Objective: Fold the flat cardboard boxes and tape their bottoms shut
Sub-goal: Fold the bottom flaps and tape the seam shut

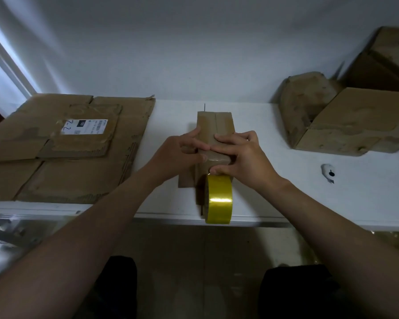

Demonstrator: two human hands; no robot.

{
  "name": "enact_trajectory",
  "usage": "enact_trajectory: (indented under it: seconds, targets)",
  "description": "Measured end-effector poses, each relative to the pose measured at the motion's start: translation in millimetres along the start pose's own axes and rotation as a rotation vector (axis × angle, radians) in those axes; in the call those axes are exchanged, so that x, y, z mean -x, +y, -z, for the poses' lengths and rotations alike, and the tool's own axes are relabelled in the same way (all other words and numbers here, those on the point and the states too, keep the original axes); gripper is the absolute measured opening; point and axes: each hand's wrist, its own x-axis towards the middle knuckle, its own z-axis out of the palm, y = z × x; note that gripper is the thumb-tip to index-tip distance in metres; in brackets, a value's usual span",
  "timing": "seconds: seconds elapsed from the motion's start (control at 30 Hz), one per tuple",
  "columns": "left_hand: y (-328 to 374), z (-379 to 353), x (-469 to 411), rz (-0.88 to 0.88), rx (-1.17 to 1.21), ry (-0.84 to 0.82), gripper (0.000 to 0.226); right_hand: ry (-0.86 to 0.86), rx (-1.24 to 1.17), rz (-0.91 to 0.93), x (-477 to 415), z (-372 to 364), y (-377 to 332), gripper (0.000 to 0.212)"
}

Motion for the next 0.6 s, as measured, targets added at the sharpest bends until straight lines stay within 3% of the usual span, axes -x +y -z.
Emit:
enact_trajectory:
  seconds: [0.4, 0.5, 0.6]
  targets:
    - [14, -23, 63, 0.033, -0.102, 0.050, 0.025, 0.048, 0.022, 0.015, 52, 4, -26, 0.061]
    - [16, -39, 81, 0.154, -0.148, 0.210, 0.027, 0.073, 0.033, 0.029, 54, 2, -25, 0.061]
    - [14, -61, 97, 0.372, -0.015, 0.181, 0.040, 0.089, 0.056, 0.055, 54, -1, -24, 0.058]
